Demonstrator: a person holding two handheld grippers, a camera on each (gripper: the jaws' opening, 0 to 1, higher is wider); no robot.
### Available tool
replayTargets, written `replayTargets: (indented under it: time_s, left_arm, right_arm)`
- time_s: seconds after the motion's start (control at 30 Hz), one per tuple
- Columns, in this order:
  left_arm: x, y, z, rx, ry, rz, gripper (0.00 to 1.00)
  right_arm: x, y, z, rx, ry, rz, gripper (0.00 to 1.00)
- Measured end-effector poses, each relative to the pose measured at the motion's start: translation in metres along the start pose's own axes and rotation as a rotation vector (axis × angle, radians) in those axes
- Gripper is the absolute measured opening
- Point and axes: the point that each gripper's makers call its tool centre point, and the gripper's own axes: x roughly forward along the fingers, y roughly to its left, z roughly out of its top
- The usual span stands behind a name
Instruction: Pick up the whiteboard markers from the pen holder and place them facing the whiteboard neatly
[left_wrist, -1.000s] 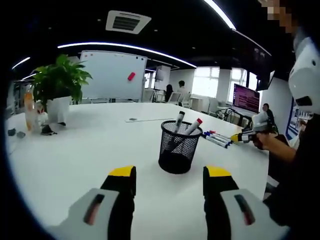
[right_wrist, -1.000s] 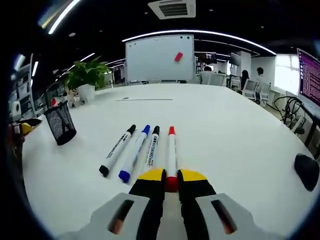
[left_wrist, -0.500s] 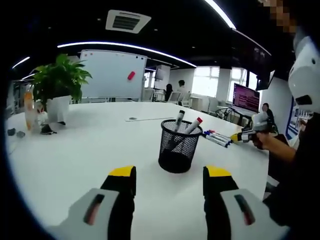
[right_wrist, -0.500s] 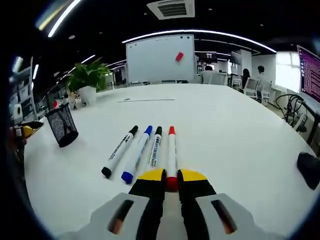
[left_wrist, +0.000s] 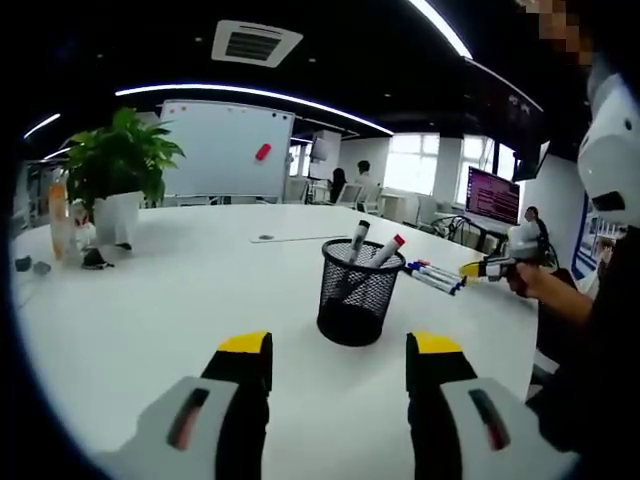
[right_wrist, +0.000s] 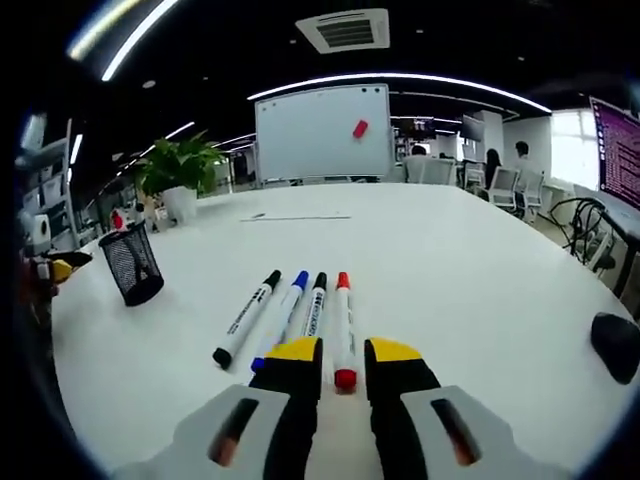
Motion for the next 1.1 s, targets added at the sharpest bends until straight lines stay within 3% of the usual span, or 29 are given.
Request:
replayTargets:
  time_s: [0.63, 0.83, 1.1]
  left_arm:
    - [-0.002, 0.003, 0.002, -0.001, -0.007, 0.007, 0.55]
    - [-0.002, 0.002, 0.001, -0.001, -0.007, 0.007, 0.55]
    - [-0.002, 0.002, 0.001, 0.000, -0.005, 0.006, 0.55]
  right_arm:
    - [-0.015, -0.012, 0.033, 0.010, -0.118, -0.027, 0.33]
    - [-0.021, -0.007, 0.047, -0.028, -0.154, -0.021, 0.35]
    - [-0.025, 0.016, 0.063, -0.073, -0.180, 0.044, 0.35]
